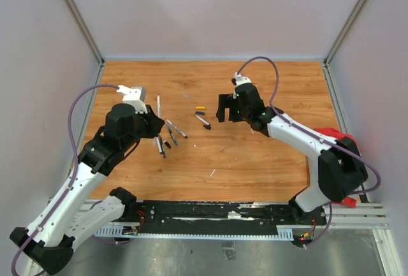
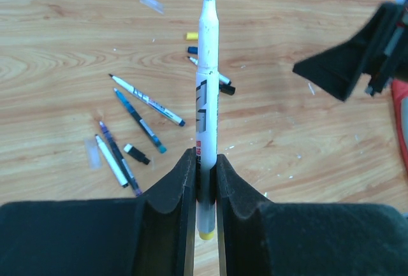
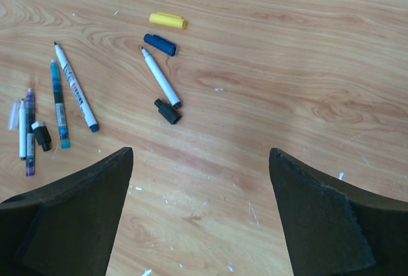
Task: Insert the pens into the pen caps
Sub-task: Adjust the pen cap at the center of the board.
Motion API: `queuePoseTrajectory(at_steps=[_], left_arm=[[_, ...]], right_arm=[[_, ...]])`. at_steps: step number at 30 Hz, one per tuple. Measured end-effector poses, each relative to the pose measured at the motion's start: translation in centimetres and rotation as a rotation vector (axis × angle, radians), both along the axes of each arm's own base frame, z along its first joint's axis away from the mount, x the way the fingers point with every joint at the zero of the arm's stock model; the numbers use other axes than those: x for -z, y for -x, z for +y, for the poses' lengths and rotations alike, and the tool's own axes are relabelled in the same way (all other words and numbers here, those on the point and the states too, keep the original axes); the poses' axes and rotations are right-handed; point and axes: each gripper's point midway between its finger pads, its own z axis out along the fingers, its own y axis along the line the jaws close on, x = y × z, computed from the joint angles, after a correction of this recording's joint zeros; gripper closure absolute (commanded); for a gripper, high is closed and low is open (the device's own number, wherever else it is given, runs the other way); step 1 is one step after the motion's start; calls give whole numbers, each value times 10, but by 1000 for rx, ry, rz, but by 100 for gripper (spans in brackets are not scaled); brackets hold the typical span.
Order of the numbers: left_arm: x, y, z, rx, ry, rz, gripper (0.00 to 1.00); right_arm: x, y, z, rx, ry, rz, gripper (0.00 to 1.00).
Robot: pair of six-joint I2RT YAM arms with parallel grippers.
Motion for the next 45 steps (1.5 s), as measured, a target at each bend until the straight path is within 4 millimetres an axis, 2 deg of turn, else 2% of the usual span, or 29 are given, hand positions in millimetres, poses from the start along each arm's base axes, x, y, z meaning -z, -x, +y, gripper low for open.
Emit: queuePoseTrajectory(at_steps=[6, 10, 14, 17, 23, 33, 40, 45], left_arm=[[1, 14, 14, 2, -61, -1, 100], [-9, 21, 25, -24, -65, -44, 99], [-20, 24, 37, -72, -51, -102, 99], [-17, 27, 42, -96, -43, -122, 99], [-8, 25, 46, -116, -58, -110, 100], [-9, 25, 48, -128, -58, -119, 99], [-9, 24, 48, -128, -58, -118, 100], [-9, 24, 48, -129, -58, -119, 99]], right_arm=[[11, -28, 26, -6, 43, 60, 13], [23, -44, 56, -14, 68, 98, 13], [44, -58, 88, -10, 100, 142, 12], [64, -67, 100, 14, 132, 171, 12], [91, -85, 100, 89, 195, 198, 12], [100, -114, 113, 143, 205, 167, 14], [116, -116, 112, 154, 236, 186, 15], [116, -120, 115, 155, 235, 180, 16]])
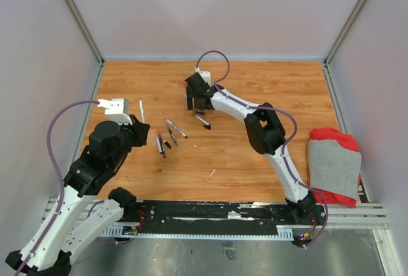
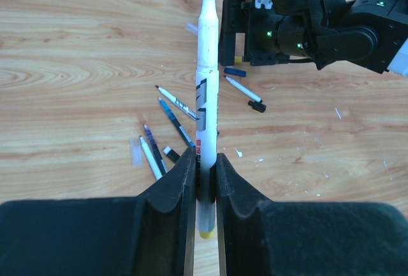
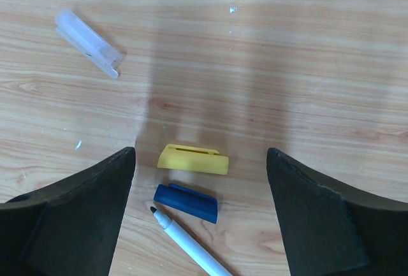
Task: Insert the pens into the pen caps
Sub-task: Adjust the pen cap at the center of the board.
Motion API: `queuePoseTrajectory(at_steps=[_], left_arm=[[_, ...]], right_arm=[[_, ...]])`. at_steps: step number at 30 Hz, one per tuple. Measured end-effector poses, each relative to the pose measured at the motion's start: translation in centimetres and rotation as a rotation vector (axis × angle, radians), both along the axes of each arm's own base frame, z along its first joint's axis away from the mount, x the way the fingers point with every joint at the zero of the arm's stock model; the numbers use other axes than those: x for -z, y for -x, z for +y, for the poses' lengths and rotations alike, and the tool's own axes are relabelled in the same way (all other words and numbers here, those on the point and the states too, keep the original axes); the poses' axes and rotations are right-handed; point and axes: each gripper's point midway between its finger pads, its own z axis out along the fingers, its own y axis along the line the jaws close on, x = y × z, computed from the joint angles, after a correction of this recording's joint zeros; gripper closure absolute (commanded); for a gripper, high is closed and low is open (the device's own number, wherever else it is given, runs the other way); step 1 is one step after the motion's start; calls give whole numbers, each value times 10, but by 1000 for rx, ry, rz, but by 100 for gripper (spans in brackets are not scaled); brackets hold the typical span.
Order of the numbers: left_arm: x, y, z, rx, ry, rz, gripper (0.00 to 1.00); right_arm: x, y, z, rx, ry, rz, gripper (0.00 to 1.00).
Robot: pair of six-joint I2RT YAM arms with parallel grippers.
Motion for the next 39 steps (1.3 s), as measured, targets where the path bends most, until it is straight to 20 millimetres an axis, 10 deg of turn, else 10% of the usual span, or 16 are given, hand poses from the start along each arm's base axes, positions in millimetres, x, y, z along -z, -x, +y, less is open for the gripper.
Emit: queuePoseTrajectory(at_steps=[39], left_arm=[[0, -1, 2, -10, -3, -1, 100]], right_arm=[[4, 0, 5, 12, 28, -30, 47]])
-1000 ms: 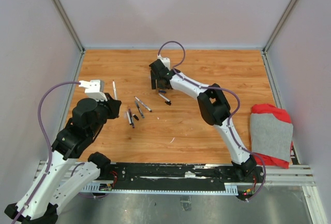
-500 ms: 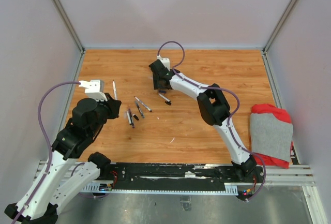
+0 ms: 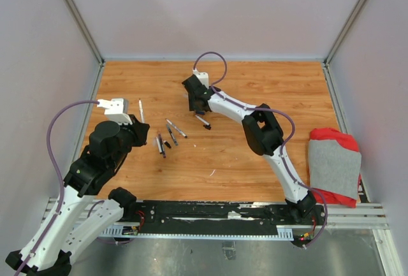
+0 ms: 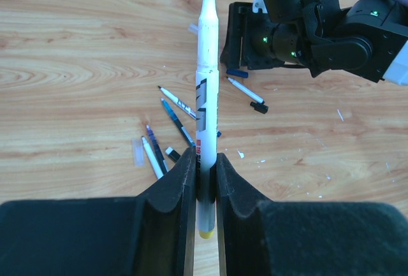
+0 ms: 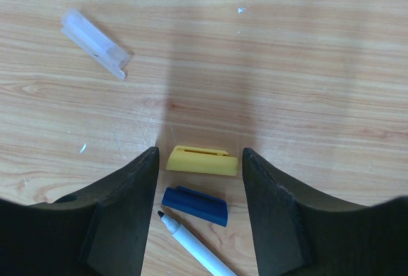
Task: Insert the pens into the pen caps
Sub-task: Adjust the pen cap at the center of the board.
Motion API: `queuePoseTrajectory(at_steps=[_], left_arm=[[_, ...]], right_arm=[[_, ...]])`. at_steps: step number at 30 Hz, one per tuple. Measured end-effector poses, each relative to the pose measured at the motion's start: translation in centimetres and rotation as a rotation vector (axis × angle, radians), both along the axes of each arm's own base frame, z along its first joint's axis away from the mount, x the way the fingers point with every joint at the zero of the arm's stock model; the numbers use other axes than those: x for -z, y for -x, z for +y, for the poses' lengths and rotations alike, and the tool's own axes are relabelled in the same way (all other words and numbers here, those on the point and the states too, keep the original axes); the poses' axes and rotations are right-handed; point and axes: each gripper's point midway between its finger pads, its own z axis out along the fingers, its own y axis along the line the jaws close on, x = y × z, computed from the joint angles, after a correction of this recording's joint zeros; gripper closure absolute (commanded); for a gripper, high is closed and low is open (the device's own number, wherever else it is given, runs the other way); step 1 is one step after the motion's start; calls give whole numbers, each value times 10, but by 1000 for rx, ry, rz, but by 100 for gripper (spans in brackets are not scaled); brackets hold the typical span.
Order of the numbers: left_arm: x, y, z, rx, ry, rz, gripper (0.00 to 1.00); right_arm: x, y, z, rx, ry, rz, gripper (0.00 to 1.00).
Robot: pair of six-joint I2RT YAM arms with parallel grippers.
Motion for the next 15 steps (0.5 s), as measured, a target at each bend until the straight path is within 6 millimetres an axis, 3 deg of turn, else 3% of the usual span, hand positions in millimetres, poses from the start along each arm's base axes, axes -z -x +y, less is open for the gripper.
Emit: queuePoseTrajectory(at_steps=[8, 15], left_arm=[[0, 0, 0, 0, 0, 0, 99], [0, 0, 0, 0, 0, -1, 100]], right_arm=[[0, -1, -1, 13, 1, -6, 61], [0, -2, -2, 11, 7, -13, 65]])
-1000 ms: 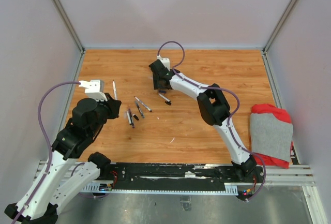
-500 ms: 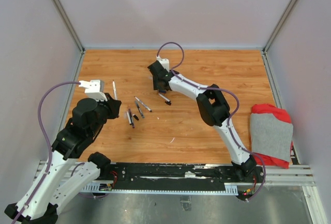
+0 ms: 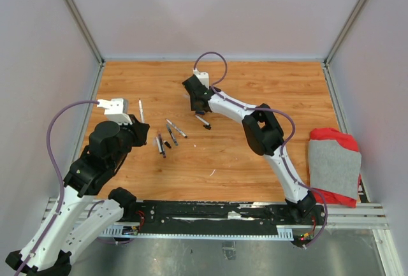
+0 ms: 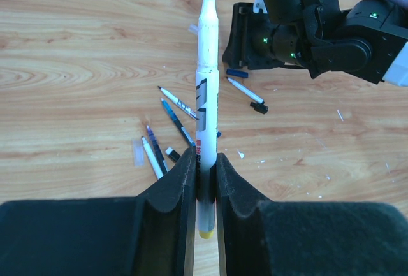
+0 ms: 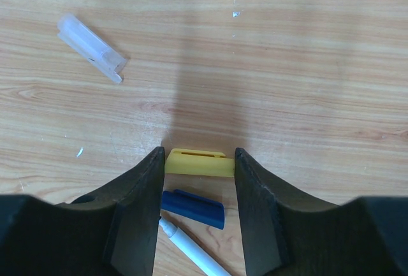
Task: Insert the pens into the pen caps
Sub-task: Adjust the pen cap at the center of the board.
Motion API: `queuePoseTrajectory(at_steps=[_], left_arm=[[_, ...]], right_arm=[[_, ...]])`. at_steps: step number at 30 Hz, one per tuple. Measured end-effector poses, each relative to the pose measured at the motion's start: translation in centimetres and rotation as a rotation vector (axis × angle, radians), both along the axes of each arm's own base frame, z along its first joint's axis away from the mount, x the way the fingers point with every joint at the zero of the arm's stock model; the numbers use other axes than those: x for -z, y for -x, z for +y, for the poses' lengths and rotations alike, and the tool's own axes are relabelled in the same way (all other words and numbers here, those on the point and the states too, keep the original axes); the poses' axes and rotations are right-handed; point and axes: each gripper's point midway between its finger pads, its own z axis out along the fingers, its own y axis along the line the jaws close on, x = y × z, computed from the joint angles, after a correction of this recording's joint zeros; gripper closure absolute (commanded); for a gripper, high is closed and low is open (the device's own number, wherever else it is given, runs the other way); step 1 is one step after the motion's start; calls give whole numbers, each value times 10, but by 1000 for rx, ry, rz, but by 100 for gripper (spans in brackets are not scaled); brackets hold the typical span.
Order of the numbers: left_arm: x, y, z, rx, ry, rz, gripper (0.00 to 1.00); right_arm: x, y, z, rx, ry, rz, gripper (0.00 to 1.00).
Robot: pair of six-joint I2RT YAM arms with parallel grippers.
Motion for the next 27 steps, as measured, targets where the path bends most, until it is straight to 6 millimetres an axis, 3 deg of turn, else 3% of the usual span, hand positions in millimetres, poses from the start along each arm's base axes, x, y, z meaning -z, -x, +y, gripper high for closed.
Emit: queuePoseTrajectory(at_steps=[6, 11, 21, 27], left_arm=[[0, 0, 0, 0, 1, -1, 100], [0, 0, 0, 0, 1, -1, 100], [-2, 0, 0, 0, 4, -8, 100], [-2, 0, 0, 1, 4, -8, 99]], right_arm=[[-2, 0, -3, -34, 24, -15, 65], [-4, 8, -20, -67, 80, -9, 65], [-10, 31, -102, -47, 151, 26, 64], [-27, 80, -135, -81, 139, 34, 63]])
